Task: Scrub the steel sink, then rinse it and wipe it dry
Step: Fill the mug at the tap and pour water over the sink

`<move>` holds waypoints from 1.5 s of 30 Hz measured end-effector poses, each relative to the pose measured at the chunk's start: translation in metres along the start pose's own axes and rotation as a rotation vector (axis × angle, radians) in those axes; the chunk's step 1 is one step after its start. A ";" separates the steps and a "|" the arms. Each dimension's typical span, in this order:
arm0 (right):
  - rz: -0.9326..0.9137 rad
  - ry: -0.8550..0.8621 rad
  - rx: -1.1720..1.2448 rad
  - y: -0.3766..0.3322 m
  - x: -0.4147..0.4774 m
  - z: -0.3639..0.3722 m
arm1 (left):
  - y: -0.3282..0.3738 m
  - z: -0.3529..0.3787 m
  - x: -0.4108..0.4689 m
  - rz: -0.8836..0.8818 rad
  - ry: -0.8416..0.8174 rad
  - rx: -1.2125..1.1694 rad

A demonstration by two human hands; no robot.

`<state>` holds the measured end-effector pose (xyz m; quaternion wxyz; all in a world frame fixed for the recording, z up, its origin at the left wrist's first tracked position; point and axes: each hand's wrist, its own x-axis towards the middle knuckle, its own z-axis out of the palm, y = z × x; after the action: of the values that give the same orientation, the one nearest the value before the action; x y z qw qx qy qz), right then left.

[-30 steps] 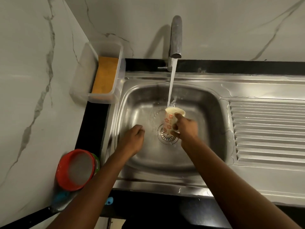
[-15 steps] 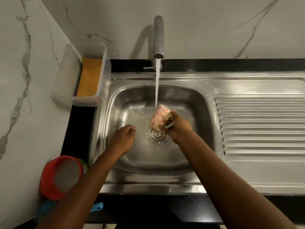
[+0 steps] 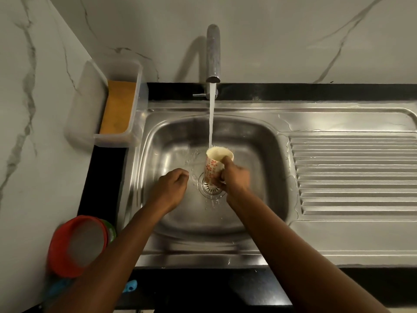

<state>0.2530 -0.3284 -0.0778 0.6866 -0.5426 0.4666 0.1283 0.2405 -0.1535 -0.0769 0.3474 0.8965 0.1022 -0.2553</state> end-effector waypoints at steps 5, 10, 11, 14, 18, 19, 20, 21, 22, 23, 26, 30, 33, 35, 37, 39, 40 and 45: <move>-0.234 -0.085 -0.152 -0.024 -0.007 0.019 | 0.007 -0.012 -0.008 0.022 0.017 -0.053; -0.320 -0.112 -0.178 -0.032 -0.013 0.018 | 0.014 -0.019 -0.016 0.042 0.047 -0.105; -0.332 -0.111 -0.183 -0.034 -0.015 0.017 | 0.017 -0.020 -0.018 0.047 0.051 -0.109; -0.364 -0.113 -0.196 -0.039 -0.019 0.014 | 0.024 -0.021 -0.023 0.066 0.057 -0.121; -0.402 -0.127 -0.207 -0.047 -0.024 0.011 | 0.030 -0.022 -0.025 0.084 0.063 -0.146; -0.410 -0.135 -0.207 -0.049 -0.025 0.011 | 0.032 -0.022 -0.026 0.086 0.064 -0.149; -0.417 -0.143 -0.205 -0.051 -0.027 0.011 | 0.033 -0.022 -0.026 0.089 0.065 -0.152; -0.421 -0.151 -0.202 -0.052 -0.027 0.011 | 0.034 -0.022 -0.027 0.092 0.066 -0.154; -0.424 -0.157 -0.201 -0.053 -0.029 0.010 | 0.035 -0.022 -0.028 0.096 0.065 -0.155; -0.423 -0.164 -0.202 -0.054 -0.029 0.011 | 0.035 -0.021 -0.028 0.097 0.065 -0.155; -0.412 -0.171 -0.219 -0.056 -0.031 0.011 | 0.034 -0.021 -0.027 0.098 0.064 -0.152; -0.396 -0.172 -0.198 -0.058 -0.034 0.009 | 0.034 -0.018 -0.029 0.096 0.050 -0.157; -0.410 -0.166 -0.201 -0.059 -0.035 0.006 | 0.034 -0.016 -0.030 0.100 0.044 -0.164; -0.407 -0.172 -0.207 -0.061 -0.035 0.005 | 0.035 -0.014 -0.031 0.096 0.034 -0.167; -0.408 -0.183 -0.223 -0.062 -0.038 0.001 | 0.037 -0.013 -0.031 0.098 0.027 -0.173; -0.408 -0.199 -0.244 -0.063 -0.041 -0.008 | 0.040 -0.011 -0.031 0.100 0.022 -0.176; -0.402 -0.209 -0.256 -0.063 -0.042 -0.015 | 0.042 -0.009 -0.030 0.099 0.015 -0.174; -0.374 -0.182 -0.401 -0.072 -0.041 -0.066 | 0.056 0.005 -0.020 0.108 -0.061 -0.113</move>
<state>0.2474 -0.3990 0.0012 0.6162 -0.7305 0.2603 0.1372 0.2414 -0.1984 -0.0375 0.4136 0.8716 0.0572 -0.2569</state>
